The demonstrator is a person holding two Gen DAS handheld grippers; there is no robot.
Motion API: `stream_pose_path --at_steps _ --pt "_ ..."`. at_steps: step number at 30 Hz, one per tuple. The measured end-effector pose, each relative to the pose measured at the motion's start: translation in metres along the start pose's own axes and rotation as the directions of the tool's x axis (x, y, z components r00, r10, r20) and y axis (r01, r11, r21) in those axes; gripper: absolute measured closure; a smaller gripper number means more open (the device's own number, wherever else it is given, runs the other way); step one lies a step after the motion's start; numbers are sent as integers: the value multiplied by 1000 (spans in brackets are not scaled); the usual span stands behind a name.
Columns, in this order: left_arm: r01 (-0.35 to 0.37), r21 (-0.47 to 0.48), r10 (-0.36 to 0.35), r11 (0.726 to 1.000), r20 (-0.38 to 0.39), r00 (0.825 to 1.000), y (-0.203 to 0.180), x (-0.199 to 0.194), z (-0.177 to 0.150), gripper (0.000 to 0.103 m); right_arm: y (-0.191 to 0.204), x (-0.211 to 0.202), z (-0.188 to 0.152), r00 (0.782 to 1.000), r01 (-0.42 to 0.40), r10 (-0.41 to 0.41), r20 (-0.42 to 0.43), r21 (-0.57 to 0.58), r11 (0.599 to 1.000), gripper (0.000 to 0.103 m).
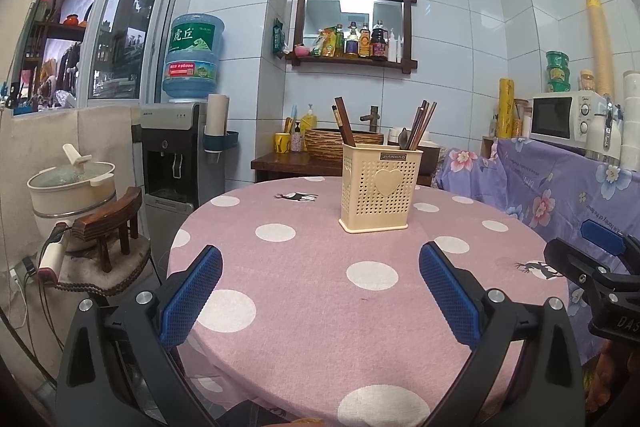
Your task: Organize utensils
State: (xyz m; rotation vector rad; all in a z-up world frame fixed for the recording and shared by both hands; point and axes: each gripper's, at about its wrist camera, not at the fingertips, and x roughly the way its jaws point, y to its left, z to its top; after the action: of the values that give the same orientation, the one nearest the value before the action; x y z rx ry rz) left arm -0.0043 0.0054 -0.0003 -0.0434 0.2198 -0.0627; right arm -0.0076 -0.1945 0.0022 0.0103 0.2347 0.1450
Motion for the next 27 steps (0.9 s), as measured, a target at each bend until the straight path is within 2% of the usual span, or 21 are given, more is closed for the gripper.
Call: stream_pose_path --at_steps 27 --pt "-18 -1 18 1000 -21 1000 6 5 -2 5 0 6 -7 1000 -1 1 -15 6 1000 6"
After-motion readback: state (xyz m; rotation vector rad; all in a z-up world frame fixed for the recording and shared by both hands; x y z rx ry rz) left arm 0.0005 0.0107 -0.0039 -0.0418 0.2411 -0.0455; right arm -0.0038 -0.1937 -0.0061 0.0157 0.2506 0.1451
